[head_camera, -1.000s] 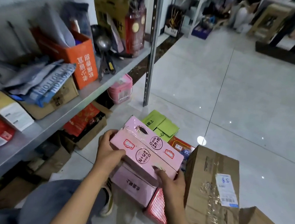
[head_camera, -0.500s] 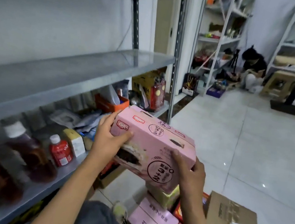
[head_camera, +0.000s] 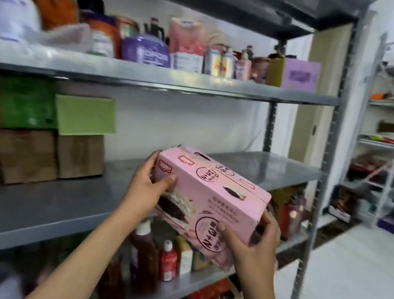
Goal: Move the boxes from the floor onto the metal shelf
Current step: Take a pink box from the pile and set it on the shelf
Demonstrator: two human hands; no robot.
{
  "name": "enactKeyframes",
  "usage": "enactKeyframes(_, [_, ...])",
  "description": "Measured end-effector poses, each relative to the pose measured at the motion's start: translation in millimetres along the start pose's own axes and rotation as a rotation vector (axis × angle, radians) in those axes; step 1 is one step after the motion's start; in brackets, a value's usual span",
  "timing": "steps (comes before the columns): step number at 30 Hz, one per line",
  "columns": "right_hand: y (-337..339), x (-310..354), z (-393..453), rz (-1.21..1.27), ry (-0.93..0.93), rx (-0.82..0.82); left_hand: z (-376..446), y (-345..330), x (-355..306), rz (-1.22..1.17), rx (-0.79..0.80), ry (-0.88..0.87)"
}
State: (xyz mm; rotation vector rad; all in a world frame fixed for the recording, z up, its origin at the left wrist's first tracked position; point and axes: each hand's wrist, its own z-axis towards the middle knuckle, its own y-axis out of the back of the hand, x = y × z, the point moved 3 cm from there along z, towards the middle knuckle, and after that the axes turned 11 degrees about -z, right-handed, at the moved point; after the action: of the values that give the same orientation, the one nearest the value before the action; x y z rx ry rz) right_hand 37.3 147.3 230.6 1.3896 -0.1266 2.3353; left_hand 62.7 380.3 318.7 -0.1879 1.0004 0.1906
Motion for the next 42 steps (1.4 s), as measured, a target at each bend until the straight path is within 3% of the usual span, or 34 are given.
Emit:
enactKeyframes(5, [-63.5,33.9,13.9,0.084,0.069,0.208,22.5,57.9,-3.8,-0.003,-0.089,0.025])
enactKeyframes(11, [-116.3,49.7,28.5,0.13,0.099,0.303,42.1,102.7,15.9,0.038,-0.184,0.168])
enactKeyframes(22, [-171.7,48.3,44.7,-0.074,0.164,0.315,88.2,106.3,58.5,0.186,-0.041,0.192])
enactKeyframes(26, [-213.7,42.2,57.0,-0.081,0.087,0.382,91.6,104.5,71.7,0.158,-0.12,0.234])
enactKeyframes(30, [-242.6,24.3,75.0,0.104,-0.098,0.553,89.8,114.4,75.4,0.168,-0.145,0.268])
enactKeyframes(42, [-308.3,31.5,105.6,0.151,-0.076,0.716,96.5,150.0,86.2,0.164,-0.14,0.317])
